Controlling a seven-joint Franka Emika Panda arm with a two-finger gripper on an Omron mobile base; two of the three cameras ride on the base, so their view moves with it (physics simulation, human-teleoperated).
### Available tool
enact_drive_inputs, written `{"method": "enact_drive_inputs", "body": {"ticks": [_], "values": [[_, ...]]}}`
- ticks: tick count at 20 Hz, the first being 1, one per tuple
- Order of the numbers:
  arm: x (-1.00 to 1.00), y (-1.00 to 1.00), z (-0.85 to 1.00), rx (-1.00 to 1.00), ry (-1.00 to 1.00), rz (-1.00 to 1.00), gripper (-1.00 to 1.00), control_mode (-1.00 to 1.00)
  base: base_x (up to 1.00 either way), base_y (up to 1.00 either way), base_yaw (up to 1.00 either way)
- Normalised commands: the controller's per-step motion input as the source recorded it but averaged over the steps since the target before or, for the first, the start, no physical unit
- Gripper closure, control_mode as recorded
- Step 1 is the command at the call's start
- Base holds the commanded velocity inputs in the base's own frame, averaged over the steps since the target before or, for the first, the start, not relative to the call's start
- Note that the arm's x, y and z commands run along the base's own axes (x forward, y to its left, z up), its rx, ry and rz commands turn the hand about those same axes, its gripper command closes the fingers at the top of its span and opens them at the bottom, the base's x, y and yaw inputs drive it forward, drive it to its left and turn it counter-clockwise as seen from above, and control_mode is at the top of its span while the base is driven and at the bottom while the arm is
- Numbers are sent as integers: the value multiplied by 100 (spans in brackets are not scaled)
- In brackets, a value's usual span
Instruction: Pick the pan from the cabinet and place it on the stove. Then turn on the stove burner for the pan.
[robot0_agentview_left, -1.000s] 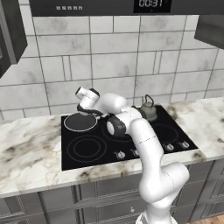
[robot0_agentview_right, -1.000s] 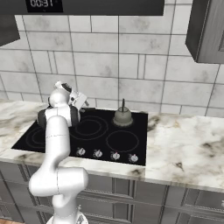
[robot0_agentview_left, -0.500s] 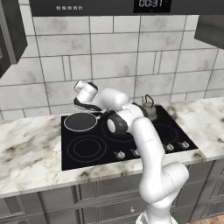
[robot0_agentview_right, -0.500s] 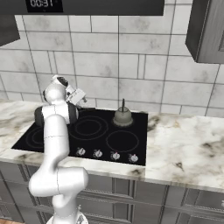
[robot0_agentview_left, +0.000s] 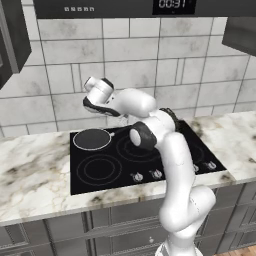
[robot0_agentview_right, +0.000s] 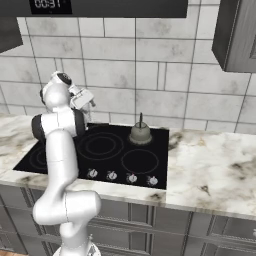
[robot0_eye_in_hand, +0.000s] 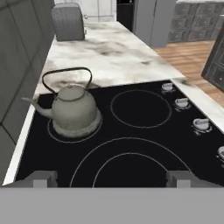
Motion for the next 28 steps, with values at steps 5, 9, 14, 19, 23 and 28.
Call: {"method": "enact_drive_inputs", "body": {"ticks": [5, 9, 14, 19, 23, 28], "values": [[-100, 0, 16, 0, -58, -10, -100, -100, 0, 0, 0], [-100, 0, 2, 6, -48, -15, -100, -100, 0, 0, 0], [-100, 0, 0, 12, -45, -19, -100, -100, 0, 0, 0], [-100, 0, -3, 18, -37, -27, -100, -100, 0, 0, 0], [-84, 0, -12, 24, -30, -34, -100, -100, 0, 0, 0], [-27, 0, -6, 24, -21, -42, -100, -100, 0, 0, 0]]}}
